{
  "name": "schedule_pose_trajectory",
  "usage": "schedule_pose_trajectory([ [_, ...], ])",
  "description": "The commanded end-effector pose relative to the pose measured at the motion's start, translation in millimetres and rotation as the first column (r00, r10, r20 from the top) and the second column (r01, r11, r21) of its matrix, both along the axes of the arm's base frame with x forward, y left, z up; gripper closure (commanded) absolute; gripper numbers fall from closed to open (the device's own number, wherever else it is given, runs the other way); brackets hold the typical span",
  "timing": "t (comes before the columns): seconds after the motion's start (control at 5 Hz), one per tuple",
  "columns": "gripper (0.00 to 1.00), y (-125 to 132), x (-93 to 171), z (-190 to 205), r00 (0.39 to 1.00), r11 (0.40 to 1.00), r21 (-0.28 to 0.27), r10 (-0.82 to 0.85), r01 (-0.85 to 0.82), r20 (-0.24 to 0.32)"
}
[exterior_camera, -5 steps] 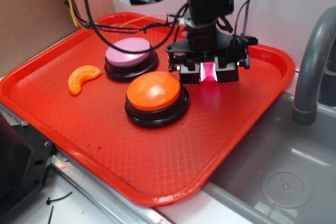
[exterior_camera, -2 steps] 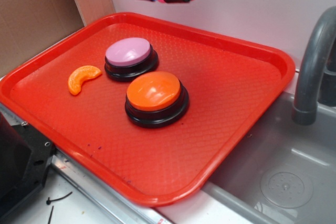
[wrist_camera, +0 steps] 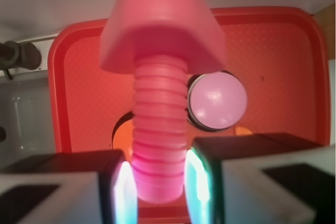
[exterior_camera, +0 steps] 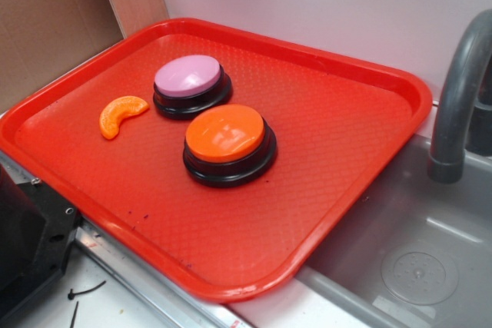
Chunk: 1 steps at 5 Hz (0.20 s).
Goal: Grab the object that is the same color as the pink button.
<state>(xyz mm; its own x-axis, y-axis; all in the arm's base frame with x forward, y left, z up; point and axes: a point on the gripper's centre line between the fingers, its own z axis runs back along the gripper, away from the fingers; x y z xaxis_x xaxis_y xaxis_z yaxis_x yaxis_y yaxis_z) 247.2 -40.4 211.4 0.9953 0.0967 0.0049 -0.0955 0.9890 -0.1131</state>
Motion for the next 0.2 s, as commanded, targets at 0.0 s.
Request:
schedule_pose_trajectory([
  [0.0, 1.00, 21.0, 15.4, 18.2, 0.990, 0.995, -0.016, 0.102, -0.101, 0.101],
])
